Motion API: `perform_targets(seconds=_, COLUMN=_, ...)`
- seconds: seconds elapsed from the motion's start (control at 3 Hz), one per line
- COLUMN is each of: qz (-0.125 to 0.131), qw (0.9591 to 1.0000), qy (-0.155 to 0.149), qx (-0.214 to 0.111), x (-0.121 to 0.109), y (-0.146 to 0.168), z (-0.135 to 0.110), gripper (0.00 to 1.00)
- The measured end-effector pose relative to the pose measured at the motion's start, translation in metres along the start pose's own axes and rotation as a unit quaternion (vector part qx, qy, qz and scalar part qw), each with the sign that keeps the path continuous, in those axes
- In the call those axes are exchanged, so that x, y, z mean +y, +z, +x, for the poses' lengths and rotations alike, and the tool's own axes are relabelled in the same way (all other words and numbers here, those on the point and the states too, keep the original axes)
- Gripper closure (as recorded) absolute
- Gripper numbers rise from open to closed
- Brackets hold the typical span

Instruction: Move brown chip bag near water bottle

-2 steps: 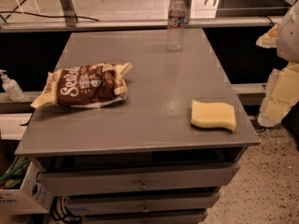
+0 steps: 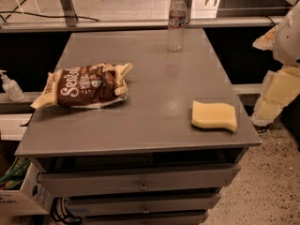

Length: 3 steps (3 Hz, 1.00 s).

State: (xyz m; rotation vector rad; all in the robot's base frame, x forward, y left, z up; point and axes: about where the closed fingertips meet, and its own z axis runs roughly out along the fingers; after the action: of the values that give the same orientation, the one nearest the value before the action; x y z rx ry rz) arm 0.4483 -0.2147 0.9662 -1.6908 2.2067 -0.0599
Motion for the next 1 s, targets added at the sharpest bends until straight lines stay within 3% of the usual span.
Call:
perform_targets(seconds=0.33, qz=0.004, qw=0.9985, qy=0.008, qx=-0.054, x=-0.011, y=0.028, z=-0.015, gripper=0.0)
perform_targets(seconds=0.67, qz=0.009, qw=0.992, qy=0.009, qx=-0.125, x=-0.03, y=0.059, z=-0.043, gripper=0.0)
perform_targets(seconds=1.0, qz=0.009, qw=0.9812, qy=0.011, qx=-0.192, x=-0.051, y=0.085, z=-0.082, gripper=0.0)
